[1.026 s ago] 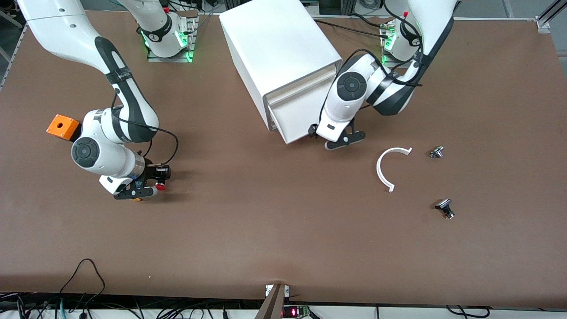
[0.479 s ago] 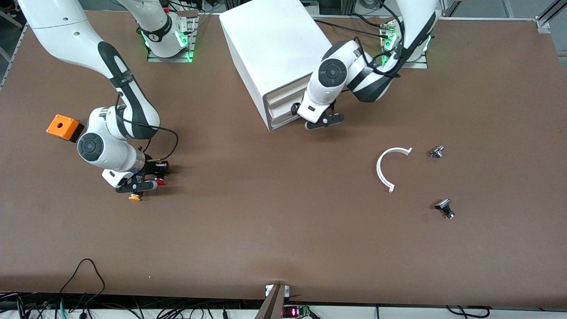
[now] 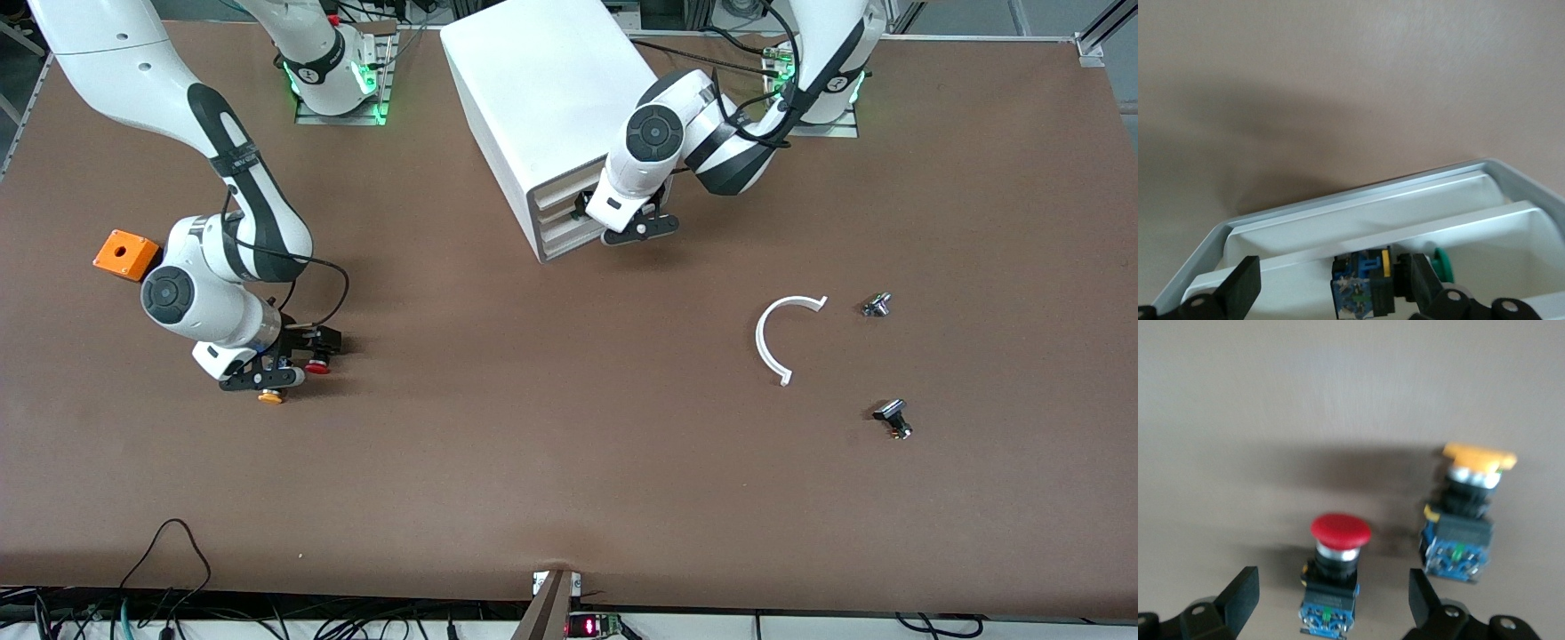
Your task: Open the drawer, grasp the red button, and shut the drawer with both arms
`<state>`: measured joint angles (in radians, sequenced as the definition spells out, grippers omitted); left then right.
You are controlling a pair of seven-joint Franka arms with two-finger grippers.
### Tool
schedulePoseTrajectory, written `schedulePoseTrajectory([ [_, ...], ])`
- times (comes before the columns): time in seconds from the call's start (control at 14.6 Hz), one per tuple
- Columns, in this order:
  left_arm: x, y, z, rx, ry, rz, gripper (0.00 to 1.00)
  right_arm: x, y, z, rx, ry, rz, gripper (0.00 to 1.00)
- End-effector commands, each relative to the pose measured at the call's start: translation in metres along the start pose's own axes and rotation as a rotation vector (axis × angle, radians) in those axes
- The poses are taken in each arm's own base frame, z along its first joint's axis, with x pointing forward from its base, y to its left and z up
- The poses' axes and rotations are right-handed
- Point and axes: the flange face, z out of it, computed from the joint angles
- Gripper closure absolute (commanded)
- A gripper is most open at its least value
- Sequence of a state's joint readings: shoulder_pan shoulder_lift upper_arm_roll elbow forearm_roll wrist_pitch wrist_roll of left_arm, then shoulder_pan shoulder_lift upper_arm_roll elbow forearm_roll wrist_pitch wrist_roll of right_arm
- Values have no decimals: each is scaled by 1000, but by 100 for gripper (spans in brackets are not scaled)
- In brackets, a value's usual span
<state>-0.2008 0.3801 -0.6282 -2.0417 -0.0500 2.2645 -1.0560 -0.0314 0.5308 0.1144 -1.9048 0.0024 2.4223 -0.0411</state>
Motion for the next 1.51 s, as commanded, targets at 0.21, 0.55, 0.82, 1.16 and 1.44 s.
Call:
schedulePoseTrajectory([
  [0.21, 73, -25, -103, 80, 114, 48, 1, 27, -9, -123, -24, 71, -26, 1],
  [0.55, 136, -82, -218, 216, 133, 239, 1, 18, -15, -240, -40, 26, 57, 1],
  [0.82, 170, -133, -292, 206, 140, 366, 1, -4, -21, -300, -59, 28, 146, 1],
  [1.16, 187, -232, -360, 85, 240, 444, 0, -50, -37, -370, -70, 29, 166, 1],
  [1.44, 157, -274, -378, 94, 328, 387, 0, -88, -49, -415, -81, 27, 161, 1],
])
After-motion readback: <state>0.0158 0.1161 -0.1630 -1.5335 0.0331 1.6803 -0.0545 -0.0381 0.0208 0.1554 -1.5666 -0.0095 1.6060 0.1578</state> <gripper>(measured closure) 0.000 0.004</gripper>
